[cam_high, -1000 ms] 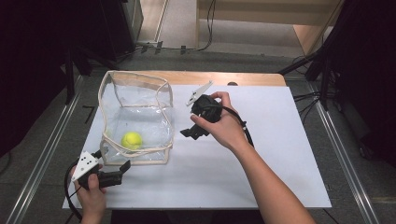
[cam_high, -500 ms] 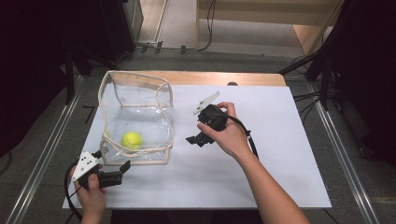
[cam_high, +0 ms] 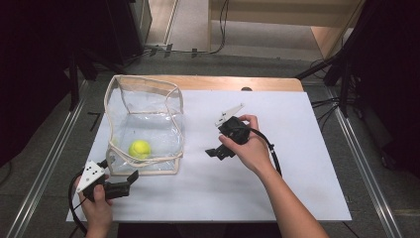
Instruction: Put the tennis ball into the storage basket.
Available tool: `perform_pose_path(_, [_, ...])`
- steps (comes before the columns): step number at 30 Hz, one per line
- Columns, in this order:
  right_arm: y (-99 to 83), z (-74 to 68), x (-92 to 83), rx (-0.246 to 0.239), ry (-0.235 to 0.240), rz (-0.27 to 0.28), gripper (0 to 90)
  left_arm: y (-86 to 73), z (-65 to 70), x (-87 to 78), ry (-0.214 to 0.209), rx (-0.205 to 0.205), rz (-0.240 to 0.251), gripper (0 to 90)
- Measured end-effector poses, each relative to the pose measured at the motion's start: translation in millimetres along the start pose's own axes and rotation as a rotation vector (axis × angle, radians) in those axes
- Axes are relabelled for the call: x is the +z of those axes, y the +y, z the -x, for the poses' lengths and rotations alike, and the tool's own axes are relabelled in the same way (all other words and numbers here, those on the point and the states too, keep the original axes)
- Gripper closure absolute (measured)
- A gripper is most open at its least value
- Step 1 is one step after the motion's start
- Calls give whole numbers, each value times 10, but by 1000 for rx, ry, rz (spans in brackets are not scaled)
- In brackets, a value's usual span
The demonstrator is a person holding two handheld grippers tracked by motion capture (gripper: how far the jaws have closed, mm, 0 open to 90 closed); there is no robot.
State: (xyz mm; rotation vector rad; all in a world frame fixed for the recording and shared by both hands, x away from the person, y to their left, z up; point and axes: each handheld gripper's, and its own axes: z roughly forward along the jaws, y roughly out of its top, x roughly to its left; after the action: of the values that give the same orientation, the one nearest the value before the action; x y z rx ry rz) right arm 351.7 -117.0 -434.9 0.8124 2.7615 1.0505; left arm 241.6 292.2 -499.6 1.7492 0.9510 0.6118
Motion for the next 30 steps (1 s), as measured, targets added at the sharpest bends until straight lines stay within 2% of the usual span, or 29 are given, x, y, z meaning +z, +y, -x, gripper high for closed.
perform_pose_path(10, [-132, 26, 39, 16, 2, 4, 0, 0, 0, 0, 0, 0, 0, 0])
perform_pose_path(19, [-278, 43, 86, 52, 10, 14, 0, 0, 1, 1, 0, 0, 0, 0])
perform_pose_path(30, [-405, 73, 15, 70, 1, 38, 0, 0, 1, 0, 1, 0, 0, 0])
